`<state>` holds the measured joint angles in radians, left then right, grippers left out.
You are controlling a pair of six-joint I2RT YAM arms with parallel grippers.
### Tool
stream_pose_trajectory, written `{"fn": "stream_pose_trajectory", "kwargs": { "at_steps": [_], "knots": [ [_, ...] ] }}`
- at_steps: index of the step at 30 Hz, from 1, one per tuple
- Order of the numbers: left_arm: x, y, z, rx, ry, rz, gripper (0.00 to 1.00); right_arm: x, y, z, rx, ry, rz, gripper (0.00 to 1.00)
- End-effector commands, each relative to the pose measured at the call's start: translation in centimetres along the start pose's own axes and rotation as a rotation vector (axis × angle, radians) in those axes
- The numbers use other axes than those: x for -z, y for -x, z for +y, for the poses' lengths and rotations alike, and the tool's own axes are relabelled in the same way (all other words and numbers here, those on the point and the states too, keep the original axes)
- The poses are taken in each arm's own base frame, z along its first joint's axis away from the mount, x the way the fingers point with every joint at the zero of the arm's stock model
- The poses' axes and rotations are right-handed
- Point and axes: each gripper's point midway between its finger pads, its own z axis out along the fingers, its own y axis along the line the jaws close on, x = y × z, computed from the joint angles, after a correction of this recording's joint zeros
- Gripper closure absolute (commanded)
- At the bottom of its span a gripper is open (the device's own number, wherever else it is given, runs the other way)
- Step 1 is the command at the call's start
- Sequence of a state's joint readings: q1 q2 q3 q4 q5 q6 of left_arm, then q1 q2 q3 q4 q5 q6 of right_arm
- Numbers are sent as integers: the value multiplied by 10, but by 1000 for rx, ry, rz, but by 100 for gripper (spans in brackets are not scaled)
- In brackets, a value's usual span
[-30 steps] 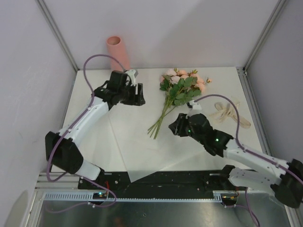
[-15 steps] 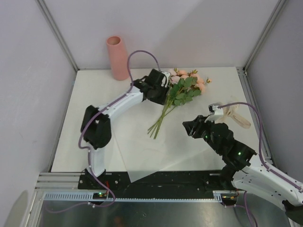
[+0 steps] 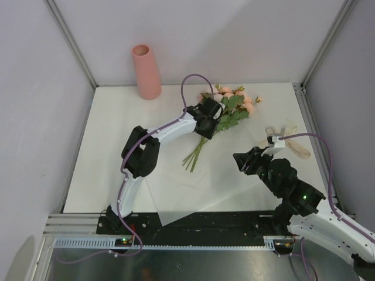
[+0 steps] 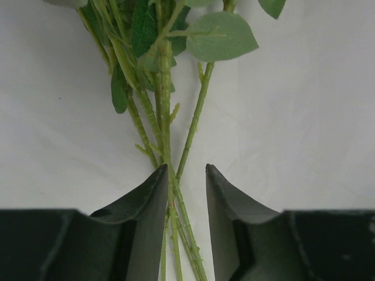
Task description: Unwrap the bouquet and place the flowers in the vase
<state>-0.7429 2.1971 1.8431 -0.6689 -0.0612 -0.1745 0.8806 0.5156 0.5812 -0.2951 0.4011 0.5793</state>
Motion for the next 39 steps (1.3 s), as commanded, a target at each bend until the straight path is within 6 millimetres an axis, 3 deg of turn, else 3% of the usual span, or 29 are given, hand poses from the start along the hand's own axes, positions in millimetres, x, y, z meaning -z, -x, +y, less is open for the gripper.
{"fn": "stream_pose_trajectory", "kwargs": {
  "at_steps": [1, 10, 17, 22, 26, 39],
  "knots": [
    [2, 25, 5, -26, 40, -64, 64, -1, 3, -2, -8, -17, -22, 60],
    [-13, 22, 15, -50, 108, -52, 65, -3, 4, -1, -3, -13, -24, 60],
    [-20, 17, 16, -58, 111, -38, 73, -1, 3, -4, 0, -22, -24, 60],
    [-22, 14, 13, -57, 96, -28, 88, -2, 3, -5, 1, -29, -25, 61],
    [-13, 18, 10, -56, 93, -43, 99, -3, 2, -6, 4, -33, -23, 61],
    [49, 51, -6, 8, -3, -161, 100, -13, -11, -3, -3, -24, 8, 61]
  ]
}}
